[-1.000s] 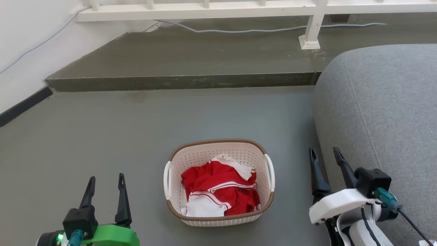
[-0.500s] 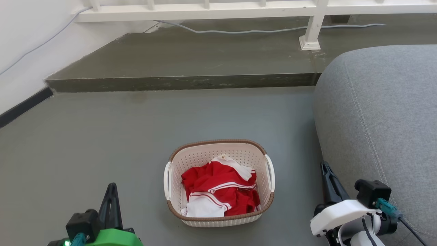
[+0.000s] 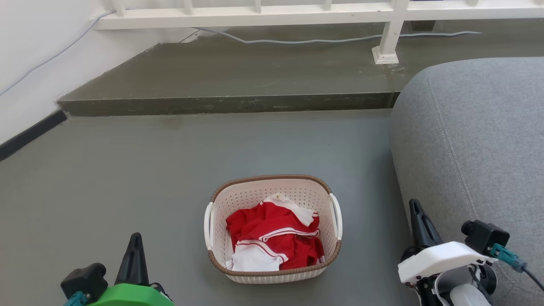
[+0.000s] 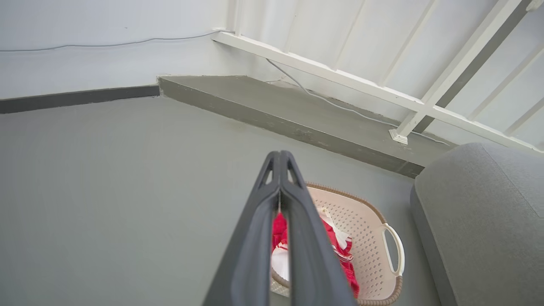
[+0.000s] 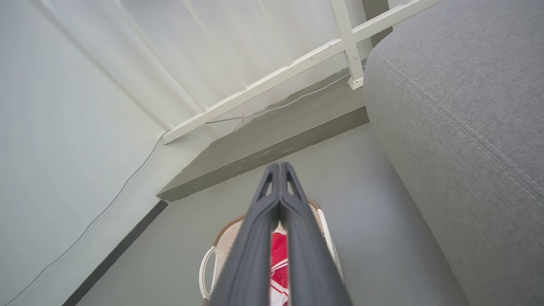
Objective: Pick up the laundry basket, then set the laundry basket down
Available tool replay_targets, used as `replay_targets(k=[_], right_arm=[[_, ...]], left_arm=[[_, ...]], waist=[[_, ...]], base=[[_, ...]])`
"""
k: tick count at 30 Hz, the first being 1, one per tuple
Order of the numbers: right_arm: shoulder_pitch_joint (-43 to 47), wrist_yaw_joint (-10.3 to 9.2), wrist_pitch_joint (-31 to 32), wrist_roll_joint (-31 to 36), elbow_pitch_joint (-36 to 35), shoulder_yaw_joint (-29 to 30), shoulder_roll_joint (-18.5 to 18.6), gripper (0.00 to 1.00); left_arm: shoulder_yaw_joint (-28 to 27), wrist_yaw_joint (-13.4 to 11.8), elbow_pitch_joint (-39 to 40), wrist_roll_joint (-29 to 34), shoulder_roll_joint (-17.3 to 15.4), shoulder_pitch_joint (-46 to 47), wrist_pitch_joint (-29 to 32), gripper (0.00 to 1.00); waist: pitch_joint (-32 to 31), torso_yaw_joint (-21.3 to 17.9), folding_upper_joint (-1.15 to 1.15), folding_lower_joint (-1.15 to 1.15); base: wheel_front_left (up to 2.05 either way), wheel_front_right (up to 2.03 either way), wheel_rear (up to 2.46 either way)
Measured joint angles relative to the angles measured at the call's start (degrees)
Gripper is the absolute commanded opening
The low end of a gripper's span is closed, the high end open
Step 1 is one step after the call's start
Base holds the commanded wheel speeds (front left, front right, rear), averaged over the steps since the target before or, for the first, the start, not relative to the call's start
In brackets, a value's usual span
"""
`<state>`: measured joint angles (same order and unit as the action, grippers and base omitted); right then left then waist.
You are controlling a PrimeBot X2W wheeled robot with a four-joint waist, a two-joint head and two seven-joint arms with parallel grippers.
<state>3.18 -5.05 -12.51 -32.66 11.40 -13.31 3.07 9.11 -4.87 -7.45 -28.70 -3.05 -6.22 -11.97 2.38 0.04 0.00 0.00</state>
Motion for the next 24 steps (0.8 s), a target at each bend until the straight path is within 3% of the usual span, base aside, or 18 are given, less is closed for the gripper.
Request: replay_targets(k=[24], right_arm=[[-0.46, 2.79, 4.39, -19.47, -0.10, 4.57, 0.80, 0.00]], left_arm=[[-2.99, 2.92, -1.38, -20.57, -0.46, 1.43, 4.68, 0.00]], waist=[[-0.61, -0.01, 0.00, 0.00]], base=[[0.00, 0.00, 0.00]])
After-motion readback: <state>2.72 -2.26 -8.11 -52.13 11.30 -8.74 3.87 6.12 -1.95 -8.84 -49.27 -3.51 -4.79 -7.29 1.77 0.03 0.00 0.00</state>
